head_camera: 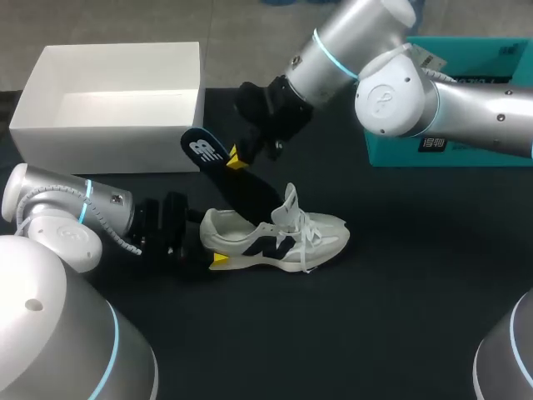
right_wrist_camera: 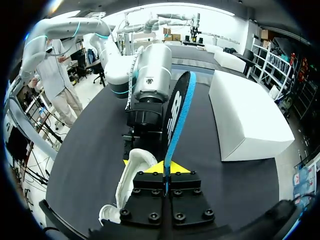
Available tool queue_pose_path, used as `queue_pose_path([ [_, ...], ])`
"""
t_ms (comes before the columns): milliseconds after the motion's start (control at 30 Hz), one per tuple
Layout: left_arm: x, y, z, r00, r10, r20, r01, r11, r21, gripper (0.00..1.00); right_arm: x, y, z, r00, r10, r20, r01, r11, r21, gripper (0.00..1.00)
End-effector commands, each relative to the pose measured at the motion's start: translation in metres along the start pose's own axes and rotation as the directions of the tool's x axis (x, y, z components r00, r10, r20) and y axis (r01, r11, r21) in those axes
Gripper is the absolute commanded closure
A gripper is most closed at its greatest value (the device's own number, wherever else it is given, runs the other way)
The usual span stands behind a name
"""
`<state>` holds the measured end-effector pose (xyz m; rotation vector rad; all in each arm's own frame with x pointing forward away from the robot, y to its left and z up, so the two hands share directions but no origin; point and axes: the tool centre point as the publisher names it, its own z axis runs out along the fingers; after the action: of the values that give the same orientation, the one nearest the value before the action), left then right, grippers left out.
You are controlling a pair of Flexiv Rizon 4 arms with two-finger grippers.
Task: Take the shoe out of the shoebox, open the shoe tongue, remove and reinsert the insole, then place the shoe into the shoebox
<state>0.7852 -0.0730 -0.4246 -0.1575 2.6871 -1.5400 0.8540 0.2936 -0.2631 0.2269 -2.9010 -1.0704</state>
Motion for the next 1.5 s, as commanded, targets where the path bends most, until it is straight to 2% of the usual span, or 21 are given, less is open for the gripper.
queue_pose_path([
  [33, 0.000, 0.001, 0.001, 1.000, 0.000, 0.001, 0.000, 1.000, -0.003, 1.00, 0.001, 0.000, 0.000, 1.000, 0.000, 0.001, 0.000, 1.000, 0.000, 1.00],
  [367, 0.000, 0.001, 0.001, 1.000, 0.000, 0.001, 0.000, 1.000, -0.003, 1.00, 0.001, 0.000, 0.000, 1.000, 0.000, 0.001, 0.000, 1.000, 0.000, 1.00],
  [467, 0.000, 0.001, 0.001, 1.000, 0.000, 0.001, 0.000, 1.000, -0.003, 1.00, 0.001, 0.001, -0.010, 1.000, 0.012, 0.014, -0.011, 0.998, -0.059, 1.00],
  [800, 0.000, 0.001, 0.001, 1.000, 0.000, 0.001, 0.000, 1.000, -0.003, 1.00, 0.005, 0.027, -0.059, 0.998, 0.065, 0.019, -0.059, 0.971, -0.230, 1.00],
  [1167, 0.000, 0.001, 0.001, 1.000, 0.000, 0.001, 0.000, 1.000, -0.003, 1.00, 0.014, 0.043, -0.121, 0.994, 0.106, -0.025, -0.108, 0.943, -0.314, 1.00],
  [1500, 0.000, 0.001, 0.001, 1.000, 0.000, 0.001, 0.000, 1.000, -0.003, 1.00, 0.038, 0.045, -0.163, 0.973, 0.229, -0.036, -0.225, 0.891, -0.395, 1.00],
])
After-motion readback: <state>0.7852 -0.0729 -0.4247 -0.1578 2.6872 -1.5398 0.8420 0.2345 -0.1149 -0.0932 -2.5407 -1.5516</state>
